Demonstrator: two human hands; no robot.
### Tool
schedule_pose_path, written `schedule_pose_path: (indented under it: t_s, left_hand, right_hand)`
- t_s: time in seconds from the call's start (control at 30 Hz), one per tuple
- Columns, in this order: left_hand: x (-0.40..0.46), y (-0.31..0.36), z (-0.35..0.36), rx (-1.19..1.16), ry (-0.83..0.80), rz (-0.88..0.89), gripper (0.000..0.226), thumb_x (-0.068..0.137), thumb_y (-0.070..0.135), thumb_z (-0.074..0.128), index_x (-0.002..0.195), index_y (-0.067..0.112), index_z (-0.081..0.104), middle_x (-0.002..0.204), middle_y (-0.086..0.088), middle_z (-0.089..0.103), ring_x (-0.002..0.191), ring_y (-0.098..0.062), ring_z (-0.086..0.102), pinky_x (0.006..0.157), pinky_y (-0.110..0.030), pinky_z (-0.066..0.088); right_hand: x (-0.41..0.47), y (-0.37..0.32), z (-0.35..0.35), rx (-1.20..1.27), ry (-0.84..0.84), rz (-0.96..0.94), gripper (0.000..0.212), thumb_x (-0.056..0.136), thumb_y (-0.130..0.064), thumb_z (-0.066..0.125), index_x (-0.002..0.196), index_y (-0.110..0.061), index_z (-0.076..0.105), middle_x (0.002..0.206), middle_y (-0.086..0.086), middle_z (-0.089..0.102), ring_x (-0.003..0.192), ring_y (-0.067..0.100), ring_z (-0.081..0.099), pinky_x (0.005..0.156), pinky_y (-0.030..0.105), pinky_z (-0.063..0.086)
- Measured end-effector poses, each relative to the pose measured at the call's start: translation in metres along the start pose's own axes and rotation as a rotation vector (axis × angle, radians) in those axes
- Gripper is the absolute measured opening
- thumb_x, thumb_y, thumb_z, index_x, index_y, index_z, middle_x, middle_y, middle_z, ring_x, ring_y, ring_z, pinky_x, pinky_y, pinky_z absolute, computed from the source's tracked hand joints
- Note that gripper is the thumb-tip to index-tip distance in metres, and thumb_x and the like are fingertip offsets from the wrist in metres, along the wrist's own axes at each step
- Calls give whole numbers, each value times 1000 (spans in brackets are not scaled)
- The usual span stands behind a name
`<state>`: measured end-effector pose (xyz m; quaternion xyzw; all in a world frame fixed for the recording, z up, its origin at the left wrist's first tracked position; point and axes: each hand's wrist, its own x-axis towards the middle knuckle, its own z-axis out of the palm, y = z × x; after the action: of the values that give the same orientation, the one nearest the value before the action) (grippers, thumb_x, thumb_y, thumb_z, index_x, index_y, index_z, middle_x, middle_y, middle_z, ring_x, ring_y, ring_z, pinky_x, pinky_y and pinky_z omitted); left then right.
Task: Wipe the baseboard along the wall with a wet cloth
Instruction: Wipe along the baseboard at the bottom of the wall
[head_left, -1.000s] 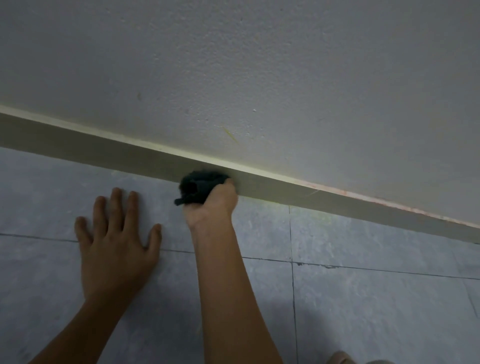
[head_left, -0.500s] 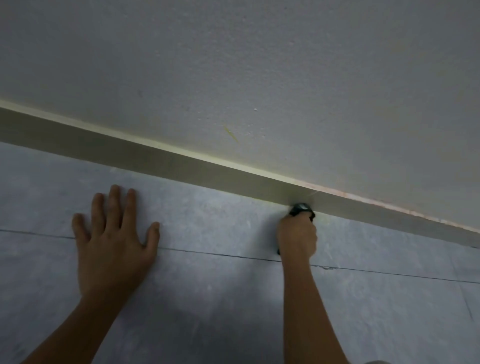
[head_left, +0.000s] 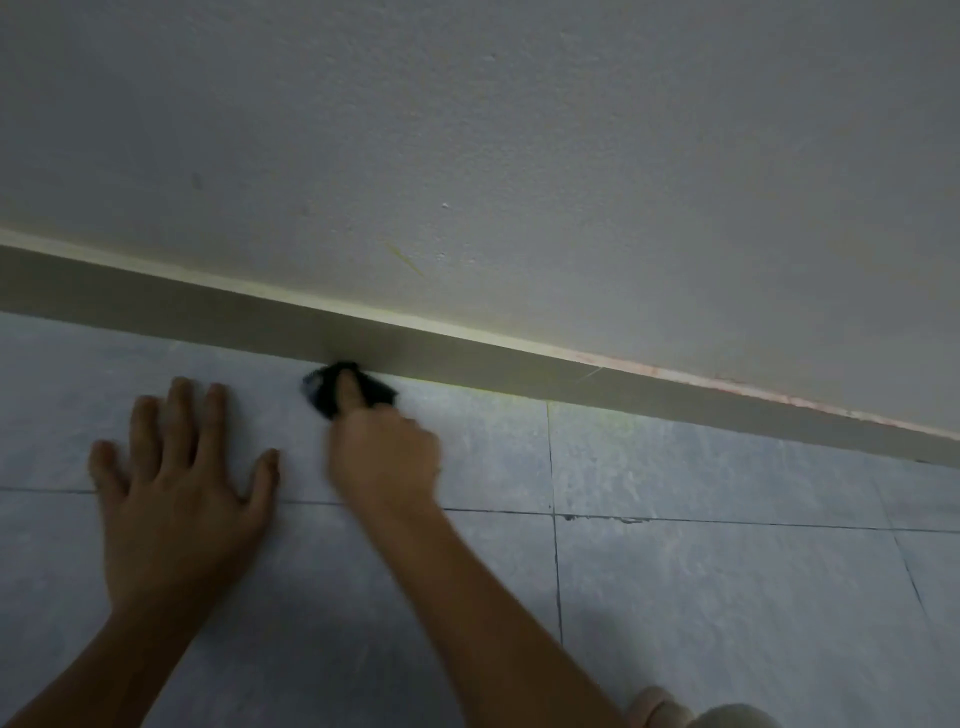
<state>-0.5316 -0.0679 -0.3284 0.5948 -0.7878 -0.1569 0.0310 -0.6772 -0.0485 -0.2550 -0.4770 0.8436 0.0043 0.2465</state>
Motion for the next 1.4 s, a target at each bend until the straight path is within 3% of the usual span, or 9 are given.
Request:
schedule_pose_path:
  t_s: [0.13, 0.23, 0.37, 0.63, 0.77, 0.87, 1.03, 1.2, 1.4]
  left_hand:
    - [1, 1, -2, -13, 13, 14, 78, 87, 59, 24, 152, 18, 13, 160, -12, 15, 146, -35, 13, 113, -59, 12]
    - [1, 6, -3, -18, 19, 26, 77, 87, 58, 23, 152, 18, 13, 160, -12, 14, 146, -35, 13, 114, -58, 11]
    - [-2, 1, -4, -29, 18, 25, 77, 87, 57, 25, 152, 17, 13, 160, -12, 14, 146, -35, 11, 114, -58, 10]
    - [0, 1, 0, 1, 6, 14, 78, 88, 61, 21, 153, 20, 9, 161, -11, 10, 147, -34, 10, 114, -58, 11]
    - [-2, 3, -2, -10, -2, 12, 77, 88, 60, 21, 153, 20, 9, 161, -10, 10, 147, -33, 9, 115, -57, 9]
    - [-2, 6, -5, -46, 5, 28, 78, 88, 59, 19, 153, 19, 6, 162, -10, 6, 148, -31, 5, 117, -54, 4]
    - [-2, 6, -5, -25, 9, 28, 76, 89, 57, 18, 153, 17, 7, 161, -11, 5, 148, -31, 4, 117, -53, 2]
    - [-7, 6, -5, -28, 4, 4, 71, 91, 51, 23, 152, 14, 18, 160, -10, 15, 147, -31, 14, 116, -49, 3]
    - [13, -32, -31, -107, 82, -50, 59, 85, 34, 34, 136, 11, 50, 144, -9, 49, 133, -26, 47, 110, -47, 28]
  right_hand:
    - [-12, 102, -22, -121, 149, 233, 47, 98, -29, 35, 144, -39, 29, 107, 12, 66, 94, 32, 65, 80, 38, 49]
    - [-21, 154, -33, -63, 218, 524, 41, 98, -36, 36, 139, -35, 42, 102, 11, 66, 83, 28, 62, 73, 34, 50]
    - [-14, 148, -26, 38, 295, 616, 36, 98, -31, 37, 132, -24, 49, 103, 12, 66, 86, 29, 62, 77, 37, 51]
    - [5, -12, 14, 71, 63, 62, 50, 100, -26, 39, 148, -20, 26, 116, 17, 64, 101, 33, 63, 82, 39, 49]
    - [2, 24, 5, -53, 114, -34, 49, 99, -28, 37, 147, -34, 27, 111, 16, 65, 95, 35, 64, 78, 39, 49]
    - [-4, 94, -11, -167, 183, 140, 45, 98, -35, 34, 143, -40, 32, 102, 11, 68, 88, 30, 66, 78, 36, 50]
    - [-19, 157, -25, -24, 301, 580, 38, 99, -35, 37, 134, -25, 49, 90, 11, 63, 77, 29, 59, 73, 36, 51]
    - [-8, 66, 4, -69, 248, 349, 49, 100, -35, 33, 148, -28, 29, 112, 13, 66, 95, 30, 65, 78, 35, 51]
    - [23, -88, 34, -104, 134, -145, 51, 100, -29, 35, 150, -24, 23, 116, 13, 64, 98, 29, 64, 79, 35, 51]
